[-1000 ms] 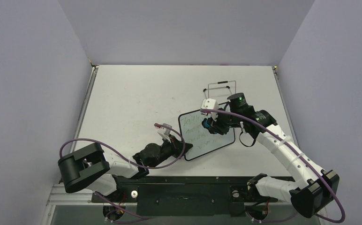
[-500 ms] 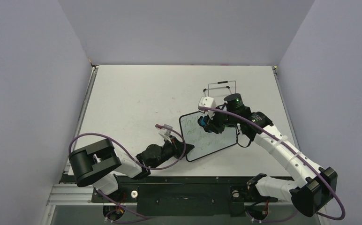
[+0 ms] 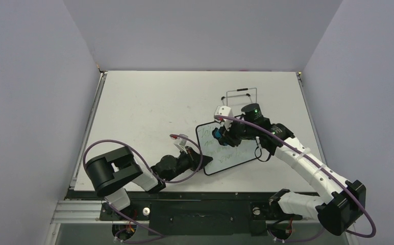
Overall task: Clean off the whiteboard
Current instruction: Erase the whiteboard at the center of the board.
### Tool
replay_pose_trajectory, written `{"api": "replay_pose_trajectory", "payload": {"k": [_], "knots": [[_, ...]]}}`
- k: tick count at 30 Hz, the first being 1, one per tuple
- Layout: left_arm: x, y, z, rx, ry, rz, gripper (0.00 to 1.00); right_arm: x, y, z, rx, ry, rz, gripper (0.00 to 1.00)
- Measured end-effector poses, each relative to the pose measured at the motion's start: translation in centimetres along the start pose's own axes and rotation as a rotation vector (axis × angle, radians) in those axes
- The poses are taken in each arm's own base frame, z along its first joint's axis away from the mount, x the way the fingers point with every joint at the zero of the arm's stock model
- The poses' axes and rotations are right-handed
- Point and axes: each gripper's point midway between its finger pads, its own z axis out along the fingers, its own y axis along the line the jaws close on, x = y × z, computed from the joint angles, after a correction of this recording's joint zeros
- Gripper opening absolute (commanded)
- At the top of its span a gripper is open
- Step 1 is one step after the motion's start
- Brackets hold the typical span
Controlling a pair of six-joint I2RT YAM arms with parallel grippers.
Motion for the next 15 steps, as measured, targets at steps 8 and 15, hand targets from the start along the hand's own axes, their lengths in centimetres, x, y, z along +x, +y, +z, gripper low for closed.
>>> {"api": "replay_pose_trajectory", "payload": {"k": [8, 15], "knots": [[0.1, 0.3, 0.2, 0.003, 0.007, -0.046, 0.00, -1.4, 1.3, 3.0, -0.008, 0.050, -0.037, 0.00], [0.3, 0.0, 0.5, 0.014, 0.028, -0.047, 0.00, -1.4, 1.0, 5.3, 0.055, 0.107, -0.032, 0.00]]}}
